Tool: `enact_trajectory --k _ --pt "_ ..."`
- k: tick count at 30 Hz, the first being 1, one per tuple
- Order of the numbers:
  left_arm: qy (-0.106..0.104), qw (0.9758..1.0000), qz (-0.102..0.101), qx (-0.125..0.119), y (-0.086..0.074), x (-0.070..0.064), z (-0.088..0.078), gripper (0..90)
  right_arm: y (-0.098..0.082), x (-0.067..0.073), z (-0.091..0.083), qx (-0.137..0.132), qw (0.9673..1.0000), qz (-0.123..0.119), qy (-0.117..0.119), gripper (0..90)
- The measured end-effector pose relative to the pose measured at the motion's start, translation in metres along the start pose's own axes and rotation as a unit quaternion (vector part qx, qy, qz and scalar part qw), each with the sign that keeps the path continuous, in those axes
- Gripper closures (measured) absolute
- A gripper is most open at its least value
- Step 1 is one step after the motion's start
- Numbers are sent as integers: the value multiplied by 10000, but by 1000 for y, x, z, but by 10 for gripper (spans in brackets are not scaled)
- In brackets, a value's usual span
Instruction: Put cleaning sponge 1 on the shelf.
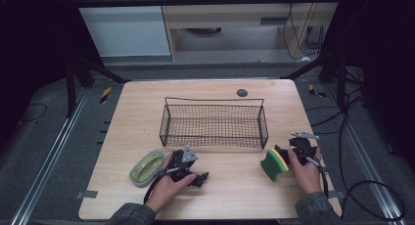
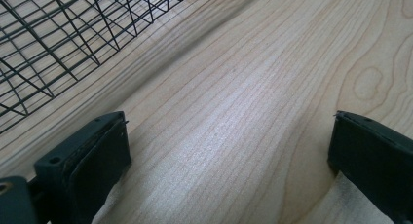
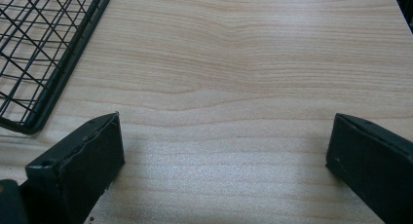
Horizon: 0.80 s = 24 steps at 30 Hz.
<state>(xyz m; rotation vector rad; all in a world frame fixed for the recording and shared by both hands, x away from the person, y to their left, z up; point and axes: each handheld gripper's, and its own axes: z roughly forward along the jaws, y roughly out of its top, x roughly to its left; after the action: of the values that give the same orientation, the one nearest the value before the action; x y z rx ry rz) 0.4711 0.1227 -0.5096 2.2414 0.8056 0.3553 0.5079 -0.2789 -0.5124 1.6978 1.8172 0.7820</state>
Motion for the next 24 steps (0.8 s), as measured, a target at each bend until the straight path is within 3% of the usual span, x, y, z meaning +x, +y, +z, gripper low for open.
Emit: enact_trajectory --k 6,12,15,19,24 --pt "-91 9999 27 -77 2 1 -13 41 -1 0 -1 2 10000 -15 40 5" --pt "-83 9997 234 13 14 11 -53 35 -1 -1 -1 2 9999 -68 82 5" --pt "42 9988 443 189 18 20 -75 33 -2 -2 -2 2 9999 -105 118 5" --pt "218 9985 285 409 16 41 -106 42 -3 -3 -3 5 9998 -132 150 5" --pt "553 9967 119 587 10 65 -131 44 -5 -5 -5 -5 9995 -230 215 5"
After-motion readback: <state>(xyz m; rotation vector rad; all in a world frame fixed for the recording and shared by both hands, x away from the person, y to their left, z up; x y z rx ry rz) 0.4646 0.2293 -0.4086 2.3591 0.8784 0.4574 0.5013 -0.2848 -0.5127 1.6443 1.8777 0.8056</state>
